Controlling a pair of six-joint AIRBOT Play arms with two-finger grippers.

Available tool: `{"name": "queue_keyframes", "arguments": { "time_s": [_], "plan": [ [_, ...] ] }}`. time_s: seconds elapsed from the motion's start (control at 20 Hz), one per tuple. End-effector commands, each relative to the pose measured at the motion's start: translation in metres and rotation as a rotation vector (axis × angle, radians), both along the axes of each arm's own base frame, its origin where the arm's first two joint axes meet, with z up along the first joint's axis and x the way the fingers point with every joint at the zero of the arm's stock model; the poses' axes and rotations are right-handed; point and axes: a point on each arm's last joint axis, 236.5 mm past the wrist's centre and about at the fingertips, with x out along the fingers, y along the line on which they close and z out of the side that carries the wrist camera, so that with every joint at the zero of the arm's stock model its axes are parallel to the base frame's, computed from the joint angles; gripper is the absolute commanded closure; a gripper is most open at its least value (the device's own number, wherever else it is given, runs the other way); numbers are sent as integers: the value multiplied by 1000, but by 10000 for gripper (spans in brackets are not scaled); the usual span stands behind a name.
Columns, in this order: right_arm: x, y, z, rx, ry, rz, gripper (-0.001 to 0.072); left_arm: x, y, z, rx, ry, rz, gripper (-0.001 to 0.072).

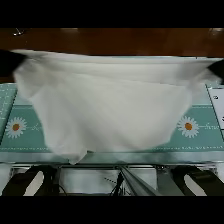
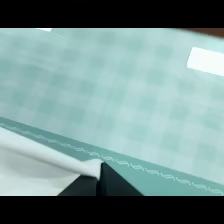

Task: Fold the shirts.

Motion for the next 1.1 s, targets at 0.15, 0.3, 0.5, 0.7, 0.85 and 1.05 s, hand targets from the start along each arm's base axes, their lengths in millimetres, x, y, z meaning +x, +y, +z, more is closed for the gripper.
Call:
{"name": "queue_keyframes", "arguments": {
  "time_s": [0.15, 0.3, 0.5, 0.7, 0.85, 1.05],
  "plan": [
    [147, -18, -166, -81, 170, -92, 693, 130, -31, -158, -47, 186, 34, 682],
    [202, -30, -211, 60, 226, -237, 693, 166, -42, -200, -34, 203, 72, 682],
    [248, -10, -224, 360, 260, -240, 229, 173, -63, -228, -28, 260, 32, 369],
    [237, -19, -197, 406, 293, -142, 85, 161, -48, -220, -18, 324, -18, 2],
    [189, -82, -186, 320, 396, -166, 88, 118, 24, -232, 51, 550, 6, 5],
    [132, -132, -177, 415, 433, -249, 88, 31, 104, -259, 52, 840, 84, 4]
  ]
}}
